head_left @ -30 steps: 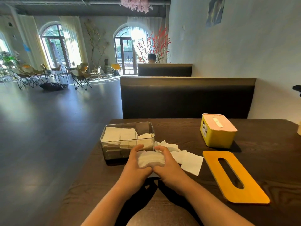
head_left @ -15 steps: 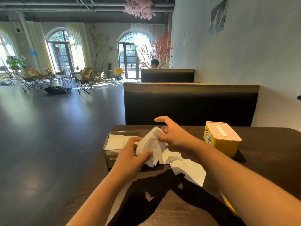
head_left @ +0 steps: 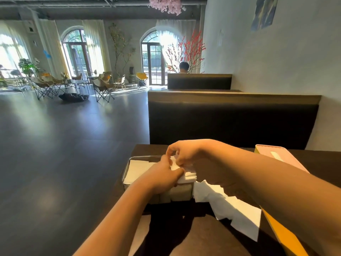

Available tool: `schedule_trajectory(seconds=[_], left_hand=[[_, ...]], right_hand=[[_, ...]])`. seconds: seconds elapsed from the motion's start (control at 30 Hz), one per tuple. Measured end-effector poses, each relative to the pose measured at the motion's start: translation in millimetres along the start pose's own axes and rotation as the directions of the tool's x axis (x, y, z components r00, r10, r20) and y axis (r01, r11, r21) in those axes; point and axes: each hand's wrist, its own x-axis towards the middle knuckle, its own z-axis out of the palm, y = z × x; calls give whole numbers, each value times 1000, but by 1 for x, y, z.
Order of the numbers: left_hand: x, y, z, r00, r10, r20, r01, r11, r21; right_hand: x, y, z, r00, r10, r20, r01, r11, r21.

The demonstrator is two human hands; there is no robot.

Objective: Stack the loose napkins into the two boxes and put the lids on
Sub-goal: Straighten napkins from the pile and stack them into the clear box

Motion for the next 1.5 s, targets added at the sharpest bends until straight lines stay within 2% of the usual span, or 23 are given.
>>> schedule_trajectory(seconds=[0.17,0.27,0.43,0.53,0.6,0.63,0.67,0.73,0.83,0.97,1.1,1.2,1.3,1.4,1.5], left_hand=[[7,2,-1,997,21,72,-31,989,147],[8,-1,1,997,9,77,-23,984,174],[5,0,4,998,22,53,-33,976,213],[6,1,1,998,39,48,-50,968,246],[11,0,-2,999,28,22,-32,964,262],[12,-1,-4,1000,26,-4,-24,963,268],[14,-2,-6,999,36,-32,-25,960,277],[20,-5,-8,996,67,-55,-47,951,305],[28,-9,-11,999,51,19,-54,938,342],[35,-12,-12,999,8,36,-21,921,390],[34,-7,-8,999,34,-11,-28,926,376],[26,4,-4,990,119,-77,-87,937,339],[16,19,5,976,193,-100,-155,942,299],[3,36,25,955,262,-139,-217,937,275],[-10,53,51,925,349,-147,-306,918,254]], right_hand=[[14,7,10,1000,-6,9,7,993,-117],[20,9,22,1000,-13,-10,11,985,-173],[17,9,34,994,-42,-99,17,970,-242],[5,5,31,969,-63,-238,-19,946,-325],[-7,3,26,929,-167,-329,5,897,-441],[-12,2,24,922,-217,-319,39,874,-484],[-17,2,22,932,-237,-273,81,872,-482],[-24,7,22,976,-174,-128,114,920,-375],[-22,17,25,997,-66,-27,54,945,-323],[-12,26,32,997,-57,-57,37,949,-312],[-18,24,33,990,-91,-105,62,965,-255],[-35,28,31,960,-131,-246,83,977,-195],[-56,40,35,891,-130,-434,63,984,-166],[-84,62,41,874,-14,-486,-20,998,-66],[-110,90,51,929,185,-322,-201,979,-17]])
